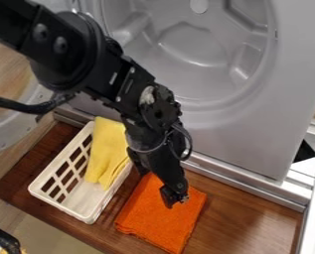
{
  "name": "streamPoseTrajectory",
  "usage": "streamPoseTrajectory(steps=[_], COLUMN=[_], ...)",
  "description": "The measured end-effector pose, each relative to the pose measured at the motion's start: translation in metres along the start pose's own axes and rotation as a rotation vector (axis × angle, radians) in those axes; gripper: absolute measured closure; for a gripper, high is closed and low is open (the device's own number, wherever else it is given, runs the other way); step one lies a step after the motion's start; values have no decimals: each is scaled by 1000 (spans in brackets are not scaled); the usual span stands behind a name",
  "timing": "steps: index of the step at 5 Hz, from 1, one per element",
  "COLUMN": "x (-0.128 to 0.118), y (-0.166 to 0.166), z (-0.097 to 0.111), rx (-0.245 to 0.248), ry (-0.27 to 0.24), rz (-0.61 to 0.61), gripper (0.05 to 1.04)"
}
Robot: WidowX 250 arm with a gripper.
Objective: Put the yellow cloth inside the washing machine
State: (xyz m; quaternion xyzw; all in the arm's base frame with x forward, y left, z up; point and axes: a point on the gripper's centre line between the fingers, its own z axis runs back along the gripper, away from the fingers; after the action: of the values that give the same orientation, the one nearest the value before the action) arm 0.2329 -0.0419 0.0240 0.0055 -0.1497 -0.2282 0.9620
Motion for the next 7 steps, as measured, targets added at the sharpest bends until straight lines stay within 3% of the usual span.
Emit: streamPoseTrajectory(steps=[1,4,5,7], x=[-4,-9,-5,5], y=[-2,60,79,100], z=[-3,-1,-17,-40], rx=[-9,30,7,41], ry=[21,22,28,70], rz=[1,127,169,149], gripper=[84,84,84,133])
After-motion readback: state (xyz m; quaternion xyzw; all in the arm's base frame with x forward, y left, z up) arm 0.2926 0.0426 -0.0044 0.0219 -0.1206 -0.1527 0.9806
